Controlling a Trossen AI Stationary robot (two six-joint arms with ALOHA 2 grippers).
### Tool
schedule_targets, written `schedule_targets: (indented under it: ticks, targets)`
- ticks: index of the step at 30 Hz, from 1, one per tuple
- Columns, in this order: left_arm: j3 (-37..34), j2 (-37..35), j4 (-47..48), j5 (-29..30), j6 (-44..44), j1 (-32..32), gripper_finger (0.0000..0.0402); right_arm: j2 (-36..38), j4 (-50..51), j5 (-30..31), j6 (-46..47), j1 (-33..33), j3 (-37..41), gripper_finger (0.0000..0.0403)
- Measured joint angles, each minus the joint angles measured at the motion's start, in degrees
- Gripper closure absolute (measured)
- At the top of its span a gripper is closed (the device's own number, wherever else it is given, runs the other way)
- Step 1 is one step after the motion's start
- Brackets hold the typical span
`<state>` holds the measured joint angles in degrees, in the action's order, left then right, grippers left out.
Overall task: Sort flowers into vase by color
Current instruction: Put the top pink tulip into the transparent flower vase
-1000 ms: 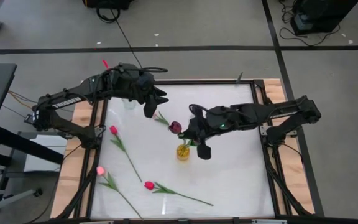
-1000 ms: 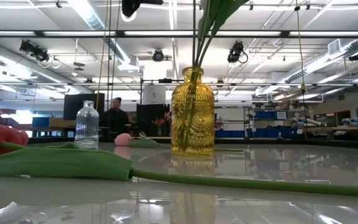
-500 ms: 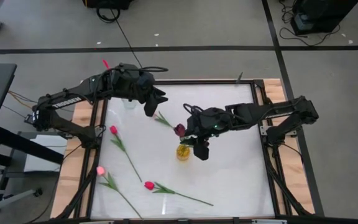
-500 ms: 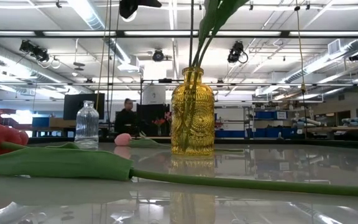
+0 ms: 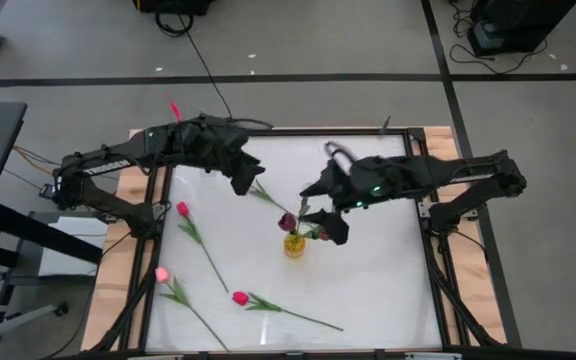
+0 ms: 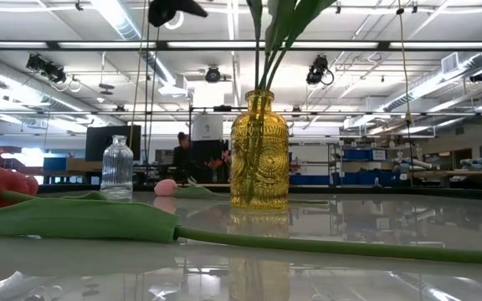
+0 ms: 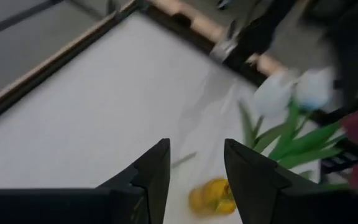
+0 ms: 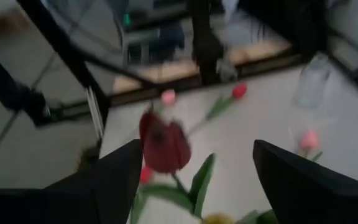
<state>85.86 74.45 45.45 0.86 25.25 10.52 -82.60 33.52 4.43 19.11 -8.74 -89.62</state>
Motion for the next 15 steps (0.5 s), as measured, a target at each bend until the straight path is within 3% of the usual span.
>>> schedule_targets:
  ticks: [8, 15]
  targets:
    - [0.0, -1.4, 16.9, 12.9, 14.7, -9.2, 0.0246, 8.2, -4.4, 10.3, 5.7, -0.2, -0.1, 0.01]
    - [0.0, 0.5, 28.6, 23.3, 40.5, -22.8, 0.0246, 12.0, -3.8, 12.0, 11.6, -0.3, -0.1, 0.0105]
